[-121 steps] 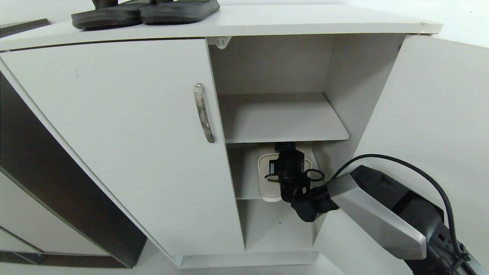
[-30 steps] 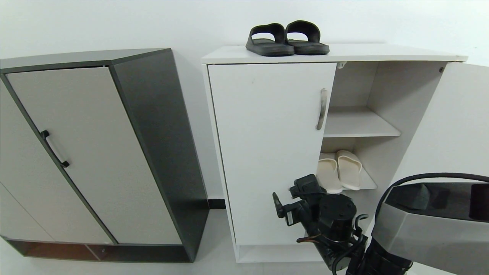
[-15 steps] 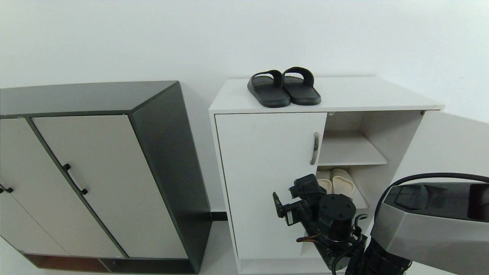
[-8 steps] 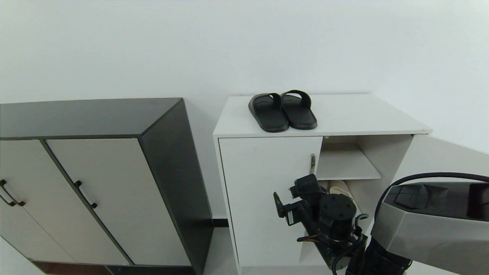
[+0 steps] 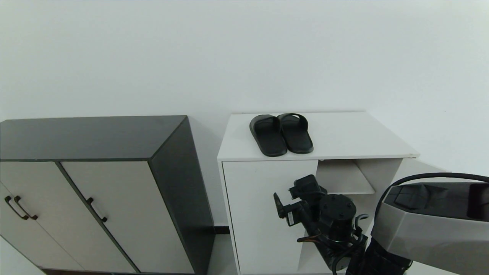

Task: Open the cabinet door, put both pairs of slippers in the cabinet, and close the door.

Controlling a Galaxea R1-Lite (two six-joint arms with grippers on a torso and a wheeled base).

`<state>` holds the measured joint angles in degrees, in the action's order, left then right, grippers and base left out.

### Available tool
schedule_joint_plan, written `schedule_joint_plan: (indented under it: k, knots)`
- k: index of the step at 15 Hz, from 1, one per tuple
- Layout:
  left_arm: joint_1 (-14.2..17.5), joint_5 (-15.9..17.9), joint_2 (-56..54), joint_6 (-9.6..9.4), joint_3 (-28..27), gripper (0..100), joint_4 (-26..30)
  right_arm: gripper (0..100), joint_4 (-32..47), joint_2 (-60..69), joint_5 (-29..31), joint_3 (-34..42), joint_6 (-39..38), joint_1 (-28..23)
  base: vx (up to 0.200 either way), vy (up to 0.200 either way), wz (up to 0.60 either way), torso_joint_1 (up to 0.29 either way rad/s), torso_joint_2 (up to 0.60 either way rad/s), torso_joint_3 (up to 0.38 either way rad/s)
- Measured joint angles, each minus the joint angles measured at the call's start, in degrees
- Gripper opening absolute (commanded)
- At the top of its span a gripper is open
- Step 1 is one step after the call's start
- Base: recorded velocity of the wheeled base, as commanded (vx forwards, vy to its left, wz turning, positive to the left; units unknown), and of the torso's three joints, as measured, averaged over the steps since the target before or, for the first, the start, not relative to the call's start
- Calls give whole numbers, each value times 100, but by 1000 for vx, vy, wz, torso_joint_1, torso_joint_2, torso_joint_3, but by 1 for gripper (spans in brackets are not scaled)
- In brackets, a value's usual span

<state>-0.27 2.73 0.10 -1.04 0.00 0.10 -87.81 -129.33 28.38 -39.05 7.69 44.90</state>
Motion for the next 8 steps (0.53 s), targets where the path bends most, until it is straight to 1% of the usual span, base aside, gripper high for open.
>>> schedule_joint_plan:
  k: [3, 4, 6, 8]
  knots:
    - [2, 0, 0, 0, 0, 0, -2, 100, -11, 0, -11, 33, 43, -2, 0, 0, 0, 243, -553, -308]
    - [5, 0, 0, 0, 0, 0, -5, 100, -65, 2, -101, 93, 111, -2, 0, 0, 0, 119, -271, -159]
    - [0, 0, 0, -9, 0, 0, 0, 100, -207, 2, -222, 189, 497, -17, 0, 0, 0, 58, -115, -66]
    - [0, 0, 0, -2, 0, 0, 0, 100, -183, 77, -161, 107, 711, -66, 0, 0, 0, 0, 0, 0]
